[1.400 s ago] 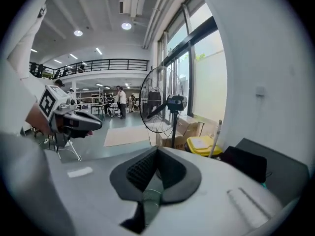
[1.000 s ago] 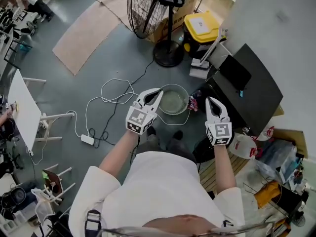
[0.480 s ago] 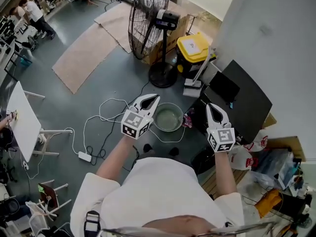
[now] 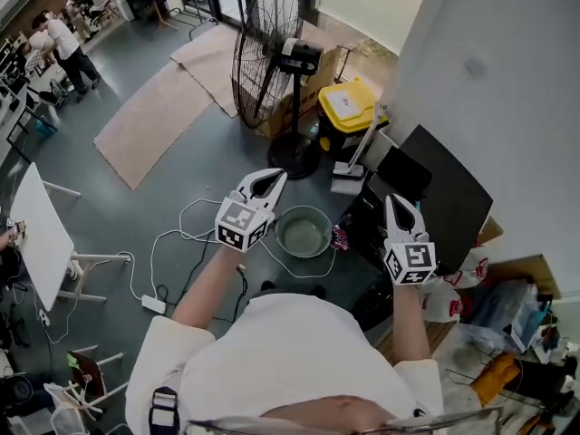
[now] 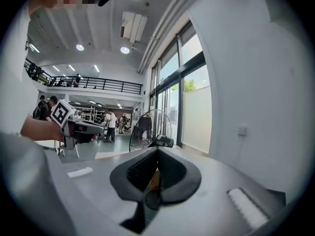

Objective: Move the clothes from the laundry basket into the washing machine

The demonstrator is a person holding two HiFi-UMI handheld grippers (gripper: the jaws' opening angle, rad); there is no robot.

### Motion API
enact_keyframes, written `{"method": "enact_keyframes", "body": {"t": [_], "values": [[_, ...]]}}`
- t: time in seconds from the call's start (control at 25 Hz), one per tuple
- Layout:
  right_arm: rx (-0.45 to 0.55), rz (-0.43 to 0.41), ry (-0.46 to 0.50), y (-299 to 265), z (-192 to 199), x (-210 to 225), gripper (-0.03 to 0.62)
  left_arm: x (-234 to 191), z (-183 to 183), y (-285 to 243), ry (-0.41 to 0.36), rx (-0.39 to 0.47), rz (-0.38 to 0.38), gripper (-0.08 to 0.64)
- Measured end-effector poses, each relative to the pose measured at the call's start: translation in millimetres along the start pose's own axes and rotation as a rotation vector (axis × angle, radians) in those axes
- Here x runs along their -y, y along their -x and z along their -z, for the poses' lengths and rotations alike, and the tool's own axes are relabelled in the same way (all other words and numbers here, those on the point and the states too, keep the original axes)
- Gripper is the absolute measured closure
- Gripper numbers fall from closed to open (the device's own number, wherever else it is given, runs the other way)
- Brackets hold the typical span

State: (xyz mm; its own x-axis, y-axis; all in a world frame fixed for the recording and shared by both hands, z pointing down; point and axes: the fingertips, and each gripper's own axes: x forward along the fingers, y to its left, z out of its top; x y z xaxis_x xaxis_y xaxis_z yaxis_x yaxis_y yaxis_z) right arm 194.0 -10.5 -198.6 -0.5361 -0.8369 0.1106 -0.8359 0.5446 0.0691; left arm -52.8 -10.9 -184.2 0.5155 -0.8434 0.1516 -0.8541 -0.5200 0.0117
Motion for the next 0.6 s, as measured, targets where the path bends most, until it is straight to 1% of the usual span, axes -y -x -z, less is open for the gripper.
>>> {"method": "enact_keyframes", "body": {"t": [0.12,0.32,0.6], "values": [[0.004,0.015,0.002,2,0,6,0.582,1,-2,-5,0.005,0.010,0.011,0.555],[0.006,0.006,0.022,-2,-3,5,0.582,4,-5,-17,0.012,0.014,0.032,0.555],[0.006,-0.002,0.020,-9,-6,8,0.582,3,-1,-21,0.025,0.005,0.033,0.554]]}}
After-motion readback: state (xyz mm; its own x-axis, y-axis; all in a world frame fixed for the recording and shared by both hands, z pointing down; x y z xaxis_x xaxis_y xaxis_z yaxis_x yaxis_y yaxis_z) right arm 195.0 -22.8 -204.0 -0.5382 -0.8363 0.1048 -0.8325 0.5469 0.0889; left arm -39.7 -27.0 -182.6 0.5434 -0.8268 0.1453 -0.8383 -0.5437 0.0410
